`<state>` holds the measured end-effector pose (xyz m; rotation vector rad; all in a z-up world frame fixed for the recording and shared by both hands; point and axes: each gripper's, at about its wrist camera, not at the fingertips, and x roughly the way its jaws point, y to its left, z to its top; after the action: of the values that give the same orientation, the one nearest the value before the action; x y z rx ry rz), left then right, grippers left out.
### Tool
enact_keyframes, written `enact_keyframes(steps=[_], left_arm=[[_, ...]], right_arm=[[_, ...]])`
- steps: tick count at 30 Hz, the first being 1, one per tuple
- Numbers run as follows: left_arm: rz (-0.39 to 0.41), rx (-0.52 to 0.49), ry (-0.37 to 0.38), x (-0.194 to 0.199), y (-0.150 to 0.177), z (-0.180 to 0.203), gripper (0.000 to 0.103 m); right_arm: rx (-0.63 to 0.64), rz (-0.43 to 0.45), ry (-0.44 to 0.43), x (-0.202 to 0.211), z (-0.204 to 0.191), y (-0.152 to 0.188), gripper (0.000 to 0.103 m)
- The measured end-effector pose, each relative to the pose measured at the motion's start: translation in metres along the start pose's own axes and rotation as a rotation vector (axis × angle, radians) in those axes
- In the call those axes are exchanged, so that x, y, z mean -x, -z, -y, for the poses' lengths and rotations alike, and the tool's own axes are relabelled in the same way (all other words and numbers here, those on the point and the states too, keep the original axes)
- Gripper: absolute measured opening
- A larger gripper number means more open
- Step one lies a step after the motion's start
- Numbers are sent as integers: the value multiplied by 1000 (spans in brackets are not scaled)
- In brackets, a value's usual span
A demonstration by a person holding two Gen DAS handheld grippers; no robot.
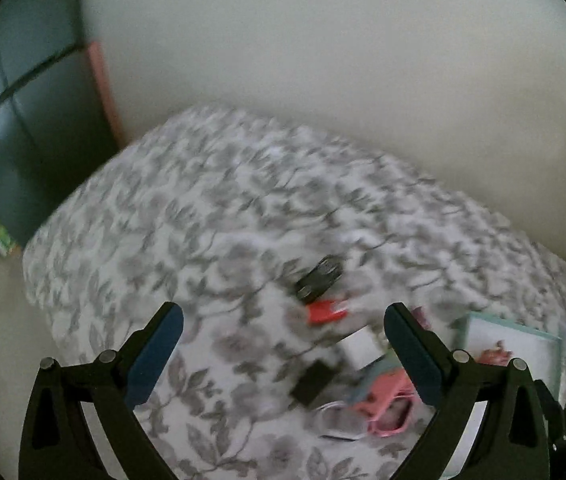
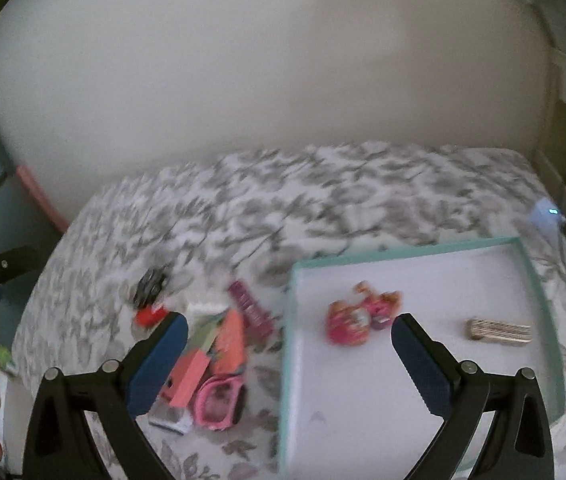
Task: Organize rigid objects
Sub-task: 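Move both grippers back to the pile and grasp the black charger with the left gripper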
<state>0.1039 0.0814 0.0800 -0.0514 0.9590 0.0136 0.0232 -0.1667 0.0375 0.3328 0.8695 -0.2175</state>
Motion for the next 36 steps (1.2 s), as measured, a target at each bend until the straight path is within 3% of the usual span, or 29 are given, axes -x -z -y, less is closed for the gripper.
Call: enact_keyframes(steps=[5,11,16,25,28,30,36], left_arm=[[-134,36,-2,-48,20,-18,101],[-236,41,44,-82,38,-15,101],[-297,6,23,-101,47,-10,101],[-379,-15,65,-123,58,-3,100],[-391,-25,85,-128,60,1,93],[-401,-37,106,-129,61,5,79],[-415,-93,125,-133,66,17,54]], right_arm=[[57,-105,-33,-31,-30,20,103],[116,-175,-52,-62,-46,32,103],[193,-229,-47,-83,-53,42,103],[162,-242,-34,-85,-40,41,103],[159,-227,-38,-81,-40,38,103],[155,-219,-38,-80,-40,35,103],[144,-213,-43,-78,-37,33,102]])
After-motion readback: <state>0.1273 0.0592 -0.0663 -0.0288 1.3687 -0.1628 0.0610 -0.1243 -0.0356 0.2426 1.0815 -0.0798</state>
